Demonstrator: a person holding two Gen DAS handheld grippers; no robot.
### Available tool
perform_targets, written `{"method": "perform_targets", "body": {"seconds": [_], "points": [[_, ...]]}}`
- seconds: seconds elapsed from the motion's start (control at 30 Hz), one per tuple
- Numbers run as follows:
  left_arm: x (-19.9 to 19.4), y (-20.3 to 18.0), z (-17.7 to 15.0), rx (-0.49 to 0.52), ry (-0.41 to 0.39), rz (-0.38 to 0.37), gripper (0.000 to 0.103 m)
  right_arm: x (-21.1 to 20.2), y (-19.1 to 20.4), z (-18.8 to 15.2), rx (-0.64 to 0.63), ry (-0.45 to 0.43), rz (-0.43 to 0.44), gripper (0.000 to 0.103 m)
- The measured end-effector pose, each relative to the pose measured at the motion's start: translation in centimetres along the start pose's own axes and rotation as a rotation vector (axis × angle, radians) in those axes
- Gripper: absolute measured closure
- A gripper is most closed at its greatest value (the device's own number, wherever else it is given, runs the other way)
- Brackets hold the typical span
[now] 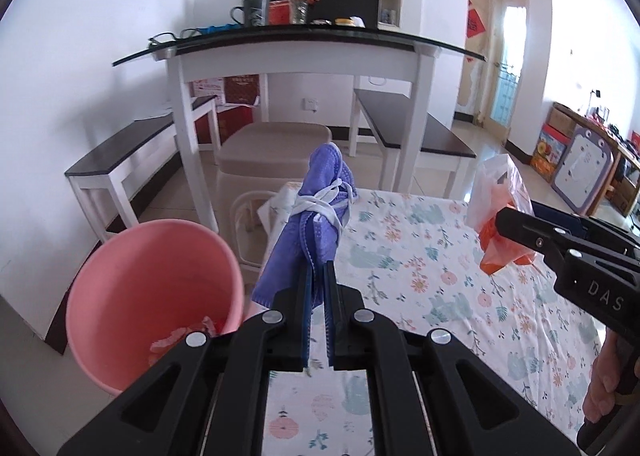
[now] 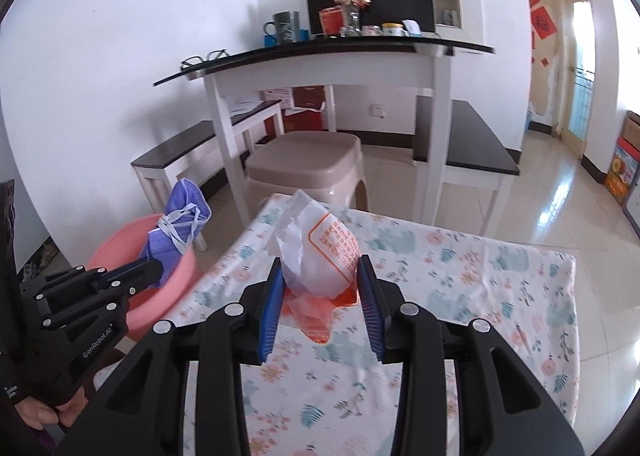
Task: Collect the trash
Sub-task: 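Carry the purple cloth and orange-white bag over the pink bucket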
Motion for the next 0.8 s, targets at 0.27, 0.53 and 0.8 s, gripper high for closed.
{"method": "perform_targets", "body": {"seconds": [0.27,0.53,0.8], "points": [[-1.2,3.3,0.7,-0.065,-0.025,0.046,0.098,0.7,3.4,1.4,-0.036,-0.015,0.063,0.066],[-1.8,4.7,0.7,-0.108,-0.032,0.064,0.098,1.0,5.2,1.8,-0.036,-0.016,0.088,0.066],[-1.9,5.5,0.7,-0.133,-0.031,0.091,0.098,1.7,6.9,2.1,-0.072,-0.013,0.102,0.066]]}}
Point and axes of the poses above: each gripper's, at about its wrist camera, not at the fingertips, and x roughly the way its jaws point, y to its left, z to its top, the point moved 5 cm from there along x, roughly the way its jaws point, and after that the axes turned 3 degrees about x, right-handed, at the moved point
